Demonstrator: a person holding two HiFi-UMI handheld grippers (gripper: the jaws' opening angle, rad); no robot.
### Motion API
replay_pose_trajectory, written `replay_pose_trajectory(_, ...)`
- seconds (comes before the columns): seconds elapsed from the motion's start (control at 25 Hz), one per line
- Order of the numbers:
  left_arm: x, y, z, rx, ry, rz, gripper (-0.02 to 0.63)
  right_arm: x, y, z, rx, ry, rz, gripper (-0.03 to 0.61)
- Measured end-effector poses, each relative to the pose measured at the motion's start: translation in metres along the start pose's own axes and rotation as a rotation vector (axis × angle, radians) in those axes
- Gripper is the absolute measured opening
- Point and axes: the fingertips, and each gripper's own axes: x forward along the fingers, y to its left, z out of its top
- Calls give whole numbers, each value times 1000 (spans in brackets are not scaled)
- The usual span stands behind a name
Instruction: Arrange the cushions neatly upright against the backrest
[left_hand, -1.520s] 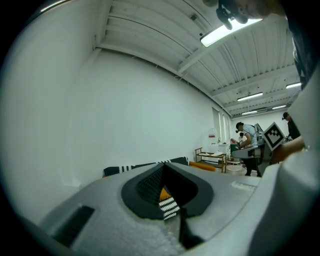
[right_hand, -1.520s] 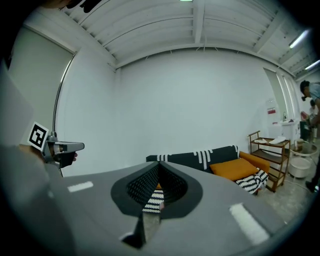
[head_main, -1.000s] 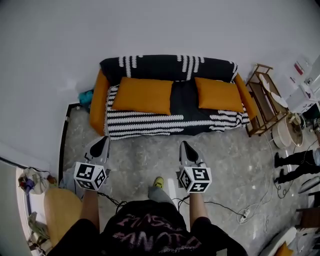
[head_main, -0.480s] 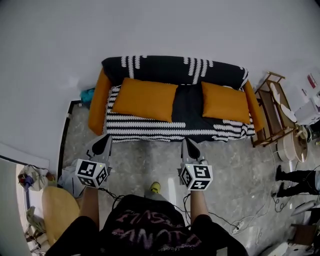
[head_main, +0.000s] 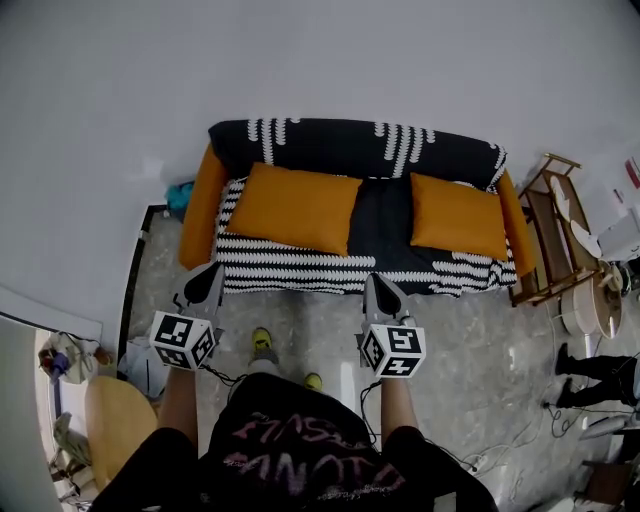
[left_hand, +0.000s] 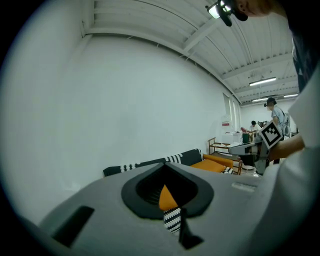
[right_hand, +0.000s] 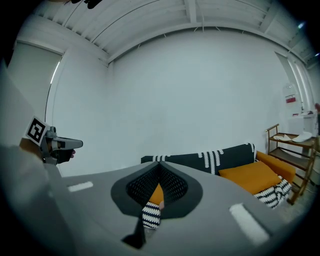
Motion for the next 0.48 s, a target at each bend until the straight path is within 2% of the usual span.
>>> replay_pose_trajectory(0.28, 32, 18, -3, -5, -6, -11, 2, 33, -11, -2, 4, 8, -16, 11)
replay_pose_trajectory(0.48, 59, 51, -10, -43, 6, -15, 2, 70, -10, -2, -4, 34, -36, 11)
